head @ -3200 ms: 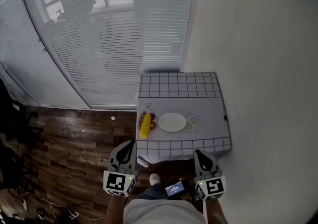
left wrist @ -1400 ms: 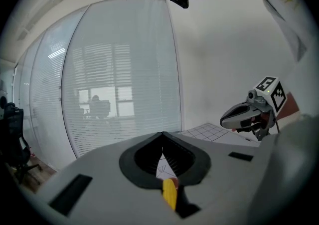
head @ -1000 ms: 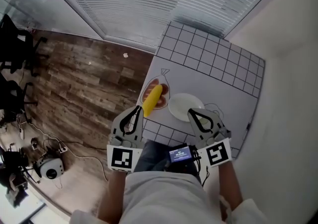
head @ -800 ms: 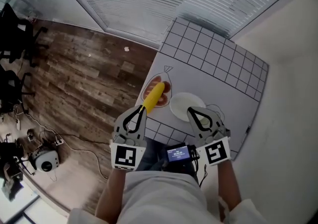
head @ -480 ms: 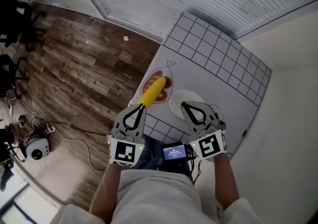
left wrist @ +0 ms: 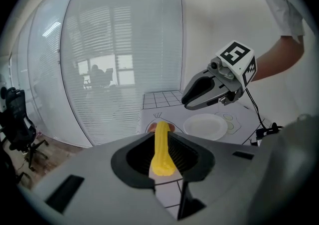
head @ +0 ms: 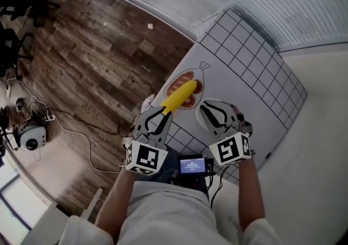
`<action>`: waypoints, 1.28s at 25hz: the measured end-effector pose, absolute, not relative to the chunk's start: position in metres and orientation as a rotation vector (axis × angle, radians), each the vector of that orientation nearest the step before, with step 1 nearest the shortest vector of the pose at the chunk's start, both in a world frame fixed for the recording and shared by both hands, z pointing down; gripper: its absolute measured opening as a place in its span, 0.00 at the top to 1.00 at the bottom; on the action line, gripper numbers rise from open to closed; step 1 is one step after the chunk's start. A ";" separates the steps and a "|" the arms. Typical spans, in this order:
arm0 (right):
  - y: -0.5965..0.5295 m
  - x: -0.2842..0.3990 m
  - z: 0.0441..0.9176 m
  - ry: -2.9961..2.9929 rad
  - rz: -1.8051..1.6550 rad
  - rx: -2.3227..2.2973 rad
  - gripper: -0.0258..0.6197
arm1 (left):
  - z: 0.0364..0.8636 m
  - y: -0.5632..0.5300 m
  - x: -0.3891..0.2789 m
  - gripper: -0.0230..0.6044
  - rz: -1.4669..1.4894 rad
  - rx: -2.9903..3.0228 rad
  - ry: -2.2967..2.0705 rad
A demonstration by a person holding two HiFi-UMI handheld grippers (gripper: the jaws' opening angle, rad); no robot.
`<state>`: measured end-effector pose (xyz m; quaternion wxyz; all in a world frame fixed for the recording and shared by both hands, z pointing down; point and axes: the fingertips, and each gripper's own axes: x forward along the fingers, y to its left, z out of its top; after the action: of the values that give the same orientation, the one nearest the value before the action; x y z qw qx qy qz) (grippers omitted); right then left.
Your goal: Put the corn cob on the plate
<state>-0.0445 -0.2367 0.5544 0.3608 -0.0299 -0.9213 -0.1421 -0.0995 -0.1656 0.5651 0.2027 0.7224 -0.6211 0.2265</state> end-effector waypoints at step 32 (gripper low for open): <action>-0.232 -0.090 0.635 -1.952 -0.727 -0.813 0.51 | 0.623 -0.166 -0.092 0.59 0.563 1.959 -1.460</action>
<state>-0.0896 -0.2325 0.6351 0.4374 -0.3270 -0.7851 -0.2924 -0.0923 -0.1663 0.6227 0.3120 0.7423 -0.5532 0.2135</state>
